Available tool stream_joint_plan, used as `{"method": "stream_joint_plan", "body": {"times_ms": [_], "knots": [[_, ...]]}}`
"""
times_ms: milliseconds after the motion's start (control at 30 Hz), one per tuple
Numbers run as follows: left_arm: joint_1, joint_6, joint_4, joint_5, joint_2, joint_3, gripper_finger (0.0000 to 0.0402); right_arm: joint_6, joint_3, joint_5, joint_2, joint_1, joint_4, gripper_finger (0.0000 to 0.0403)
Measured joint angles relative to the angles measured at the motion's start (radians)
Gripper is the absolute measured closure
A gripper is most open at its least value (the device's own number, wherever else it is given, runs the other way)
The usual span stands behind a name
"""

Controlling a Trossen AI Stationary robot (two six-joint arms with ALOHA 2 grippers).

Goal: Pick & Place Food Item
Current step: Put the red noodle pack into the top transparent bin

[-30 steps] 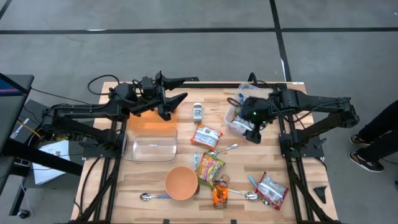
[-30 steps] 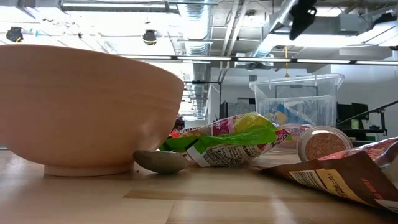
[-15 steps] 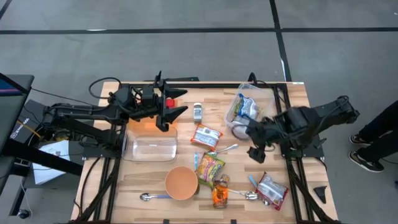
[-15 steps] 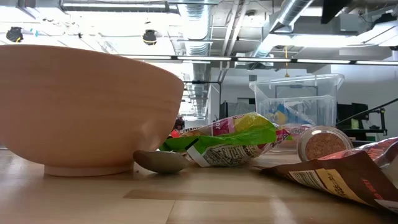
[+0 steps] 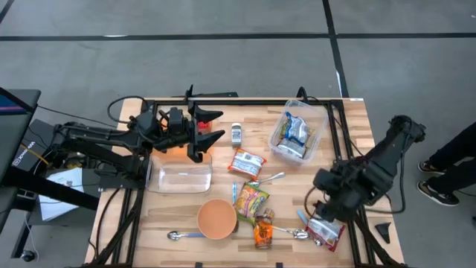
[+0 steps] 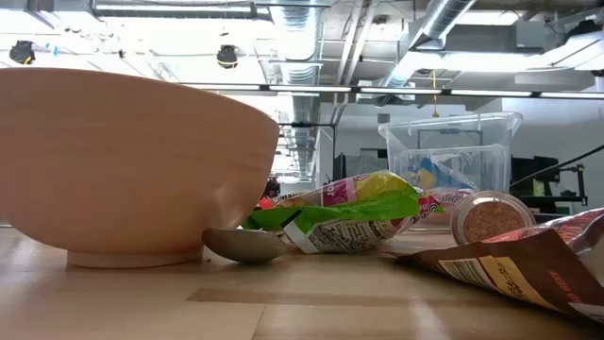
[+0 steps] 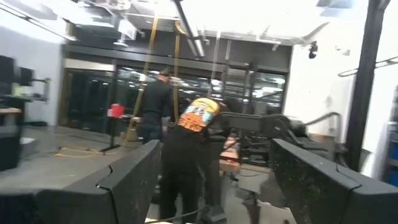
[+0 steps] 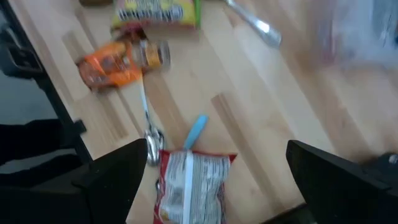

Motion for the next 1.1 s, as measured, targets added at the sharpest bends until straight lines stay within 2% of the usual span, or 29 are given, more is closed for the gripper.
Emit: {"method": "stream_joint_plan", "body": {"times_ms": [133, 300, 533, 700, 867, 1100], "knots": [[-0.063, 0.039, 0.0, -0.14, 0.0, 0.0, 0.0105, 0.123, -0.055, -0.01, -0.002, 0.11, 0.002, 0.0024], [-0.151, 0.039, 0.003, -0.258, 0.004, 0.0, 0.0105, 0.272, -0.135, -0.015, -0.001, 0.24, 0.046, 0.0024], [-0.279, 0.031, 0.013, -0.387, 0.076, -0.001, 0.0105, 0.386, -0.286, -0.018, -0.001, 0.353, 0.23, 0.0024], [-0.322, -0.007, 0.114, -0.416, 0.165, -0.001, 0.0105, 0.461, -0.386, -0.03, 0.003, 0.4, 0.402, 0.0024], [-0.339, -0.045, 0.193, -0.416, 0.236, -0.001, 0.0105, 0.494, -0.451, -0.037, 0.041, 0.425, 0.425, 0.0031], [-0.354, -0.073, 0.213, -0.417, 0.272, -0.001, 0.0105, 0.494, -0.531, -0.044, 0.086, 0.424, 0.533, 0.0066]]}}
